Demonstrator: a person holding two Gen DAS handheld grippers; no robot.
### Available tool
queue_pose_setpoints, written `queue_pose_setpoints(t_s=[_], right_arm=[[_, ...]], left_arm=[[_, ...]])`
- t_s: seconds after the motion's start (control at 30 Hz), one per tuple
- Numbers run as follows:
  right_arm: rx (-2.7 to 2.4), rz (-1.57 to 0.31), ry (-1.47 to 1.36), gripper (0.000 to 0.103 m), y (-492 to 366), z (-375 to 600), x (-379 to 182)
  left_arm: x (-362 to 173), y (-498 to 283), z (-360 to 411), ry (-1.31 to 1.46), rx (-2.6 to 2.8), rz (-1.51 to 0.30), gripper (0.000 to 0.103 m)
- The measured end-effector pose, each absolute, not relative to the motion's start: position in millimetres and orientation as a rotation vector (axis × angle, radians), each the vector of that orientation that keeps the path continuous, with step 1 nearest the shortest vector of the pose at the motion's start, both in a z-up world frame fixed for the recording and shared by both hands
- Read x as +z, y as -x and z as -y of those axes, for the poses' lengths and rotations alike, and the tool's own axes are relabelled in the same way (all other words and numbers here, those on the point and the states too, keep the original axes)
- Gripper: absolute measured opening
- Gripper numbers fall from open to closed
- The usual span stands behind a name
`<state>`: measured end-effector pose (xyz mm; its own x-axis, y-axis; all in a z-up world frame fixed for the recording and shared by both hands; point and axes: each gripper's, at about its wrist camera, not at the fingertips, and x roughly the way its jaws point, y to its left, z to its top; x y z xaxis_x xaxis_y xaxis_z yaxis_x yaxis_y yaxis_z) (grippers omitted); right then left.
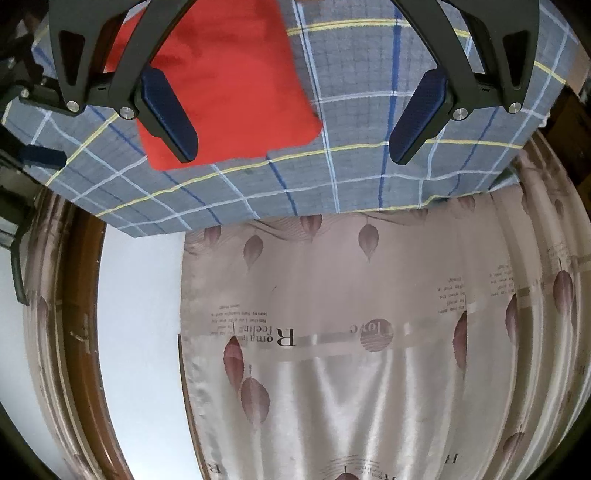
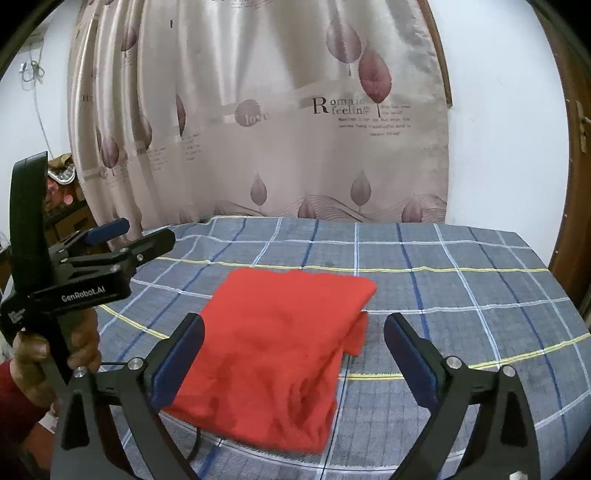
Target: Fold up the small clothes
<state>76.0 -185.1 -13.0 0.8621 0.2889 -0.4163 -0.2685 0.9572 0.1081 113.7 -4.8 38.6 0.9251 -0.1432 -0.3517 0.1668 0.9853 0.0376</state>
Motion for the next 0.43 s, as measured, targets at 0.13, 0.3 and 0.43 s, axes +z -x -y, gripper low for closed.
queue_pose_setpoints(t_s=[0.13, 0.3, 0.43], right_arm=[[0.3, -0.457, -0.044, 0.098, -74.1, 183.3, -15.5], [0.305, -0.465, -0.047, 0.099, -68.7, 180.6, -17.9], [0.286, -0.453, -0.04, 0.1, -64.3, 179.8, -15.3]], left_arm=[[40.5, -110.3, 4.3, -0.062, -0.153, -0.349, 0.103], [39.8, -104.8, 6.6, -0.061, -0.11, -0.323, 0.103], [41.2, -102.9, 7.1, -0.062, -0.091, -0.332, 0.103]])
